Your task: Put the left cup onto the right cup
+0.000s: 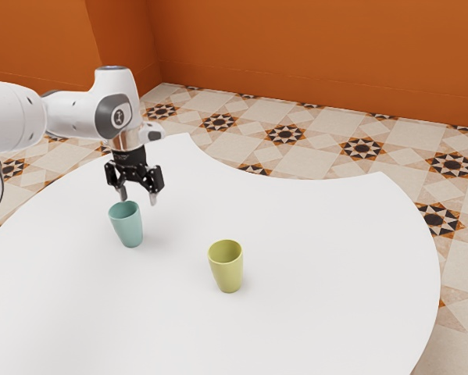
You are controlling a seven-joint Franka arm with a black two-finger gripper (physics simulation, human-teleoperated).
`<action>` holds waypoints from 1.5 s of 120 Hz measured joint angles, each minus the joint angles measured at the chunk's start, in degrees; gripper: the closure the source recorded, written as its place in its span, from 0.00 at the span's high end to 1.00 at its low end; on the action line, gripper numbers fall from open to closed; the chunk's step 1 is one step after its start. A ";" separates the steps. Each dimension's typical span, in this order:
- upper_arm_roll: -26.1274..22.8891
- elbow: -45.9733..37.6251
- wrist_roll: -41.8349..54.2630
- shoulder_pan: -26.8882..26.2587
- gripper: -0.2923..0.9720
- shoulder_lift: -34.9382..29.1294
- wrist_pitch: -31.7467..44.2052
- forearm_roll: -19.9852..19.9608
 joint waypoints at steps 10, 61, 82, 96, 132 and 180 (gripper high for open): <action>-0.13 -0.02 0.33 0.03 0.72 0.26 0.07 -0.21; -0.06 -1.79 1.40 0.11 0.72 -0.09 0.08 -1.99; 0.00 -2.28 1.64 0.12 0.71 -0.03 0.09 -2.38; 0.06 -2.30 1.77 0.10 0.71 0.21 0.10 -2.55; 0.08 -2.03 2.02 0.04 0.68 0.91 0.18 -2.57; 0.41 -1.96 2.18 0.06 0.56 1.34 0.21 -2.57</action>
